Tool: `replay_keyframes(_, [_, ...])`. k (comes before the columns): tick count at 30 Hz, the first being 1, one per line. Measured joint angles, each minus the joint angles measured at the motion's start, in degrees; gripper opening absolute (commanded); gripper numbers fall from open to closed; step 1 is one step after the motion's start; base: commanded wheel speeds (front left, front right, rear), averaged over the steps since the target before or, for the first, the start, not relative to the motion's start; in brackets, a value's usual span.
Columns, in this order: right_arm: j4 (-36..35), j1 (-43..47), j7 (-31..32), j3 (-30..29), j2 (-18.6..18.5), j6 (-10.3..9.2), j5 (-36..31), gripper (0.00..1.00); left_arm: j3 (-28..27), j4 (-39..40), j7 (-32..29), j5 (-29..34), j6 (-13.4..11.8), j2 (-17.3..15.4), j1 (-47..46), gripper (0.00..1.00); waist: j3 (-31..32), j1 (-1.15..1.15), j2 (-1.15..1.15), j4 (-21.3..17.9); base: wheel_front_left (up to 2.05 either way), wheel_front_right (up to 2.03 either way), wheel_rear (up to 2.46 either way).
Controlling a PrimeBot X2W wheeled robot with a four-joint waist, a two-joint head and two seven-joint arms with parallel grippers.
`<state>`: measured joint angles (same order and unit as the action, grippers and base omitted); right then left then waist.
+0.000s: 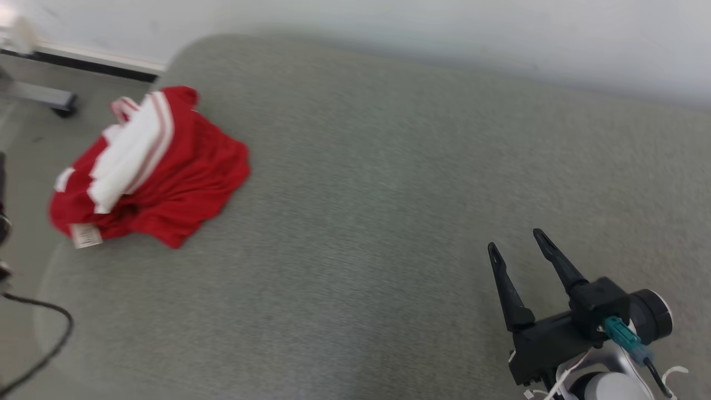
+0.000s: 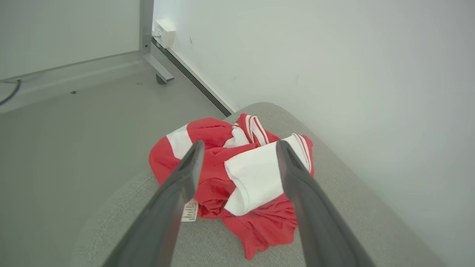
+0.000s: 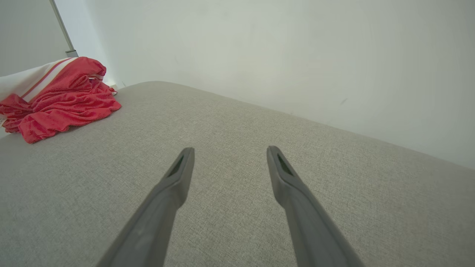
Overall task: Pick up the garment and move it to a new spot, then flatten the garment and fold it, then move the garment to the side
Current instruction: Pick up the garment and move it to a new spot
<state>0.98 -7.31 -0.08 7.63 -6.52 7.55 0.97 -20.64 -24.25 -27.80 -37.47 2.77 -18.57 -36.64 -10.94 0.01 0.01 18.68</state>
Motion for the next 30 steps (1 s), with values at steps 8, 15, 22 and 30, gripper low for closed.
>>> replay_keyframes(8, [0.07,-1.33,-1.23,0.74,0.59,0.00,1.04,1.00,-1.85,3.46,-14.26,-4.97,-6.04,-2.65,-5.55,1.00,-5.57,0.01,0.01,-7.35,0.00,0.00,0.00])
replay_keyframes(15, [2.04,-1.71,-3.00,0.93,1.52,0.00,1.46,1.00,-1.78,8.51,-21.09,-4.68,-9.69,-5.73,-4.55,1.00,-9.50,0.00,0.00,-14.21,0.00,0.00,0.00])
replay_keyframes(22, [3.77,-2.30,-3.97,1.77,2.01,0.00,2.04,1.00,1.71,9.71,-25.05,1.68,-12.83,-9.68,0.47,1.00,-11.44,-0.01,0.00,-19.11,0.00,0.00,0.00])
replay_keyframes(30, [4.35,-2.54,-4.03,2.16,2.10,0.00,2.55,1.00,3.81,8.27,-23.17,9.00,-13.41,-15.27,4.97,1.00,-11.72,-0.01,-0.01,-21.05,0.00,0.00,0.00])
